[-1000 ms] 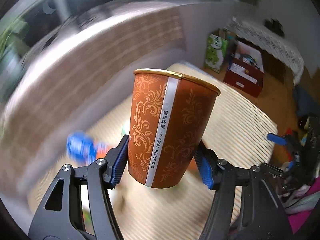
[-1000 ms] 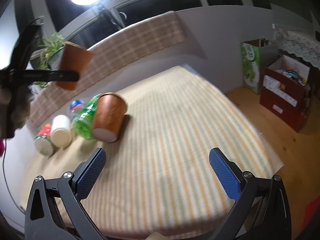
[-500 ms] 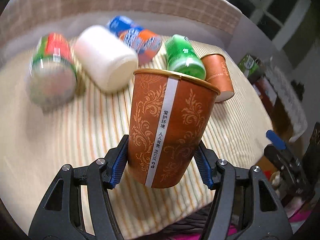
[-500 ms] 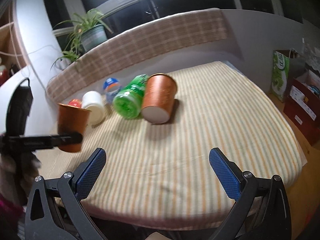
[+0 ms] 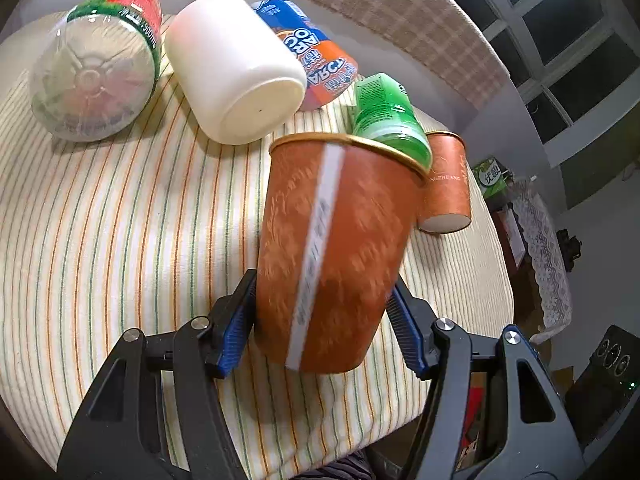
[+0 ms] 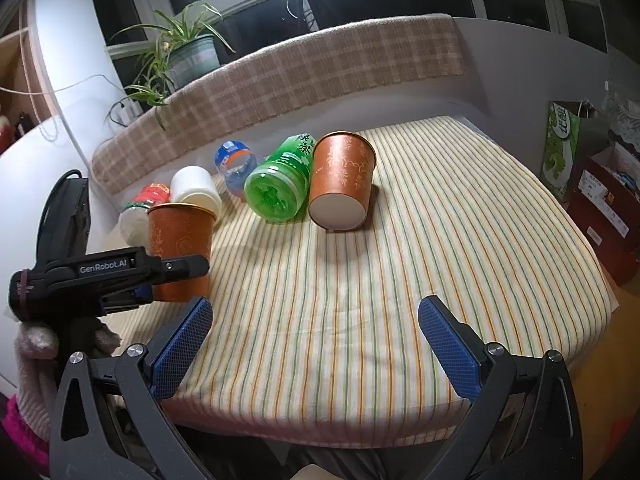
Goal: Flip cup upright
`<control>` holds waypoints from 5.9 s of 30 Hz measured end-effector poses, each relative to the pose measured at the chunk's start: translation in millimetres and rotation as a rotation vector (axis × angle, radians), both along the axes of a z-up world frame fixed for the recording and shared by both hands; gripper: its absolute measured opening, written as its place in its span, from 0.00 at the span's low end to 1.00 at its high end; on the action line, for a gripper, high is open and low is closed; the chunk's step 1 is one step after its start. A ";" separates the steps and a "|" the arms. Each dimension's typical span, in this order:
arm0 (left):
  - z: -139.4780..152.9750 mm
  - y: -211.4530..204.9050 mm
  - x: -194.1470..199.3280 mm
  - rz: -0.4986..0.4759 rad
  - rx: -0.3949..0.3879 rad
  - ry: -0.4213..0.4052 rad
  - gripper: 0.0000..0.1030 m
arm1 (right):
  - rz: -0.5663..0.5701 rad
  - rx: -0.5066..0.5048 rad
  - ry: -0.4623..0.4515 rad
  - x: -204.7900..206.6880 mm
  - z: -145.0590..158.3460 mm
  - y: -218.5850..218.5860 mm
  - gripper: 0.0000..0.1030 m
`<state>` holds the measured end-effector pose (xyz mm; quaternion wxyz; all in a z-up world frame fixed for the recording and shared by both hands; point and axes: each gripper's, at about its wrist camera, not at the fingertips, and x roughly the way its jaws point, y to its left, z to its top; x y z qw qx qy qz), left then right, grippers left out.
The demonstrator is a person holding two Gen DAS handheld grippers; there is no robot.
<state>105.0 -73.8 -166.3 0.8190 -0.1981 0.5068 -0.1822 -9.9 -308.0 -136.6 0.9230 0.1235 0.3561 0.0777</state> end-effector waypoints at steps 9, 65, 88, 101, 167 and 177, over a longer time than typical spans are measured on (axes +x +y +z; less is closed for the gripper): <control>0.9 8.3 -5.9 -0.027 -0.043 0.002 0.77 | 0.007 0.017 0.021 4.2 -0.4 6.9 1.00; 50.6 76.7 -105.7 0.170 0.282 -0.279 0.78 | 0.277 0.423 0.393 154.7 -29.4 74.6 0.62; 54.6 70.3 -103.1 0.171 0.262 -0.292 0.78 | 0.332 0.069 0.015 106.2 5.1 90.3 0.60; 58.2 67.3 -103.3 0.170 0.263 -0.304 0.78 | 0.320 -0.100 -0.183 71.1 3.5 95.8 0.60; 113.9 33.7 -137.8 0.247 0.378 -0.688 0.95 | 0.162 -0.069 -0.333 -22.6 45.3 34.0 0.80; 115.6 35.3 -138.6 0.272 0.398 -0.713 1.00 | 0.101 -0.086 -0.352 -24.6 47.9 30.7 0.81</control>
